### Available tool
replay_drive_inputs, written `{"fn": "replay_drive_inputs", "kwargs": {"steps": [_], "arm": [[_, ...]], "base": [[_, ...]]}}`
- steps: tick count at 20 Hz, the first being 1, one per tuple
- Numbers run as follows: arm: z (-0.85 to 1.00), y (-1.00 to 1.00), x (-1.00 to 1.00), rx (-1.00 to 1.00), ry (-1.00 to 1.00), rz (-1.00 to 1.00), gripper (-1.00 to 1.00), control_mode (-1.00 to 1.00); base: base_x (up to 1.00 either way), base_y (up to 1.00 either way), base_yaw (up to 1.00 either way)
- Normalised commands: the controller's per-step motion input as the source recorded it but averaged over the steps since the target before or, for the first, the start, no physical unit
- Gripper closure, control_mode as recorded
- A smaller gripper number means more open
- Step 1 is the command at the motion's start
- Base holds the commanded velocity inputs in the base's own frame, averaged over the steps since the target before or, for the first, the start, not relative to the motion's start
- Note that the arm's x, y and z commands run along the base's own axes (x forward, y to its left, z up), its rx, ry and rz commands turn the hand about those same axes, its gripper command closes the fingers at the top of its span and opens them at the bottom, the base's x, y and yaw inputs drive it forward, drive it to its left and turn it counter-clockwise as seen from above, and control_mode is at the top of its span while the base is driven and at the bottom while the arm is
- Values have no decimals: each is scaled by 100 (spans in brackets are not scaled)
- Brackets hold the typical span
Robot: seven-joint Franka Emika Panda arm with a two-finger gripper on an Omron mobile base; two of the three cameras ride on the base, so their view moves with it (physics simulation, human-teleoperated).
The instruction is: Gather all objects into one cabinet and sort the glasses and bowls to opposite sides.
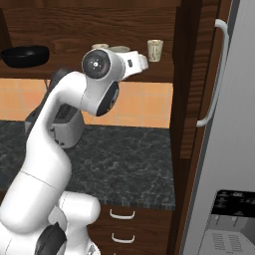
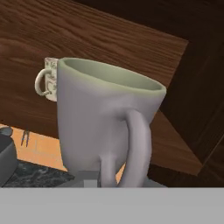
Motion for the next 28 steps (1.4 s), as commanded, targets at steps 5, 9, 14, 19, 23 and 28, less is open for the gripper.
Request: {"fn": "replay_drive_inputs", "kwargs": {"steps": [5, 9, 14, 19, 23, 28], "arm": [[-9, -10, 88, 1, 0, -10, 100, -100], [-13, 0, 90, 1, 0, -3, 100, -100], [-12, -14, 81, 2, 3, 0, 100, -100], [-4, -15, 86, 5, 4, 0, 100, -100], [-4, -7, 80, 3, 3, -1, 100, -100], [-18, -2, 54, 0, 0, -1, 100, -100]], "base": [[0, 0, 0], [0, 0, 0], [0, 0, 0], [0, 0, 0], [0, 0, 0], [0, 0, 0]]}}
